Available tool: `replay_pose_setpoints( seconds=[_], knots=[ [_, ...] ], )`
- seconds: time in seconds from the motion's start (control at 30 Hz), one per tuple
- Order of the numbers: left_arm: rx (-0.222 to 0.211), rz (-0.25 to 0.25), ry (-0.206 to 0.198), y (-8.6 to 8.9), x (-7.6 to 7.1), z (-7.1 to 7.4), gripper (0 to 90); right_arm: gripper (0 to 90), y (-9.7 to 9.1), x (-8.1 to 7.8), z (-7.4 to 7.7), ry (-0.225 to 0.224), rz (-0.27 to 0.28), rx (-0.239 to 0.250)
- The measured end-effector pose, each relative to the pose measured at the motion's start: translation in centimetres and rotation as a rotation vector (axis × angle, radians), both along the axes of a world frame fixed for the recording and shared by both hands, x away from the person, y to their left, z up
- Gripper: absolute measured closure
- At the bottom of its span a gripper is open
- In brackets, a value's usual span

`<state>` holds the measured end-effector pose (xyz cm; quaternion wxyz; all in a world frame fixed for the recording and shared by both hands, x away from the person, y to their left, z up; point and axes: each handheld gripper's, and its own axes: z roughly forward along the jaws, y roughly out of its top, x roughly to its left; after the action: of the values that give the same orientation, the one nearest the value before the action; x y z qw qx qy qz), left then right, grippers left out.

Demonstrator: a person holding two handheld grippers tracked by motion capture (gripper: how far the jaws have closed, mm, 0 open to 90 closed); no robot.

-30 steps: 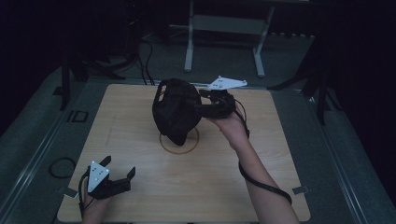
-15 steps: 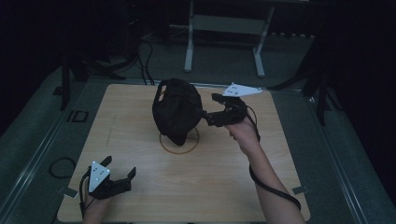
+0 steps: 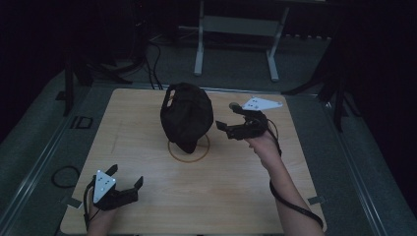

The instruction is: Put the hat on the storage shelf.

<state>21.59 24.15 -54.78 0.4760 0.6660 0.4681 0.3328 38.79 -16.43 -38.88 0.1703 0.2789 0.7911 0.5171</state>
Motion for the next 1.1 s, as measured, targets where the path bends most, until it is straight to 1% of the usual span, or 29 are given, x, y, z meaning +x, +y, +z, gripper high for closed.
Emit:
replay_pose_setpoints(
  seconds=[0.33, 0.4, 0.47, 0.57, 0.63, 0.77, 0.93, 1.0, 1.1],
  knots=[
    [-0.004, 0.006, -0.004, 0.2, -0.2, 0.0, 2.9, 13.5, -1.2, -0.4, -2.1, 0.012, -0.008, -0.028],
    [-0.001, 0.006, -0.002, 0.2, -0.2, 0.0, 2.9, 13.7, -1.4, -0.4, -2.6, 0.022, -0.007, -0.021],
    [0.001, 0.003, 0.001, 0.1, -0.1, 0.0, 2.9, 13.6, -1.5, -0.4, -3.0, 0.027, -0.008, -0.030],
    [-0.001, 0.003, -0.002, 0.1, -0.1, 0.0, 2.9, 13.8, -1.8, -0.5, -3.7, 0.038, -0.011, -0.027],
    [-0.005, 0.006, -0.004, 0.1, -0.1, 0.1, 2.9, 13.8, -2.0, -0.6, -4.2, 0.036, -0.013, -0.034],
    [-0.005, 0.009, -0.003, 0.2, -0.1, 0.1, 2.9, 13.8, -2.3, -0.7, -5.4, 0.056, -0.011, -0.042],
    [-0.004, 0.008, -0.003, 0.2, -0.1, 0.0, 2.9, 13.8, -2.8, -0.9, -6.9, 0.084, -0.011, -0.038],
    [-0.002, 0.011, -0.003, 0.2, -0.1, 0.0, 2.9, 13.8, -3.0, -0.9, -7.3, 0.088, -0.012, -0.040],
    [-0.003, 0.014, -0.004, 0.2, -0.1, 0.1, 2.9, 13.8, -3.3, -1.0, -7.8, 0.097, -0.014, -0.028]
  ],
)
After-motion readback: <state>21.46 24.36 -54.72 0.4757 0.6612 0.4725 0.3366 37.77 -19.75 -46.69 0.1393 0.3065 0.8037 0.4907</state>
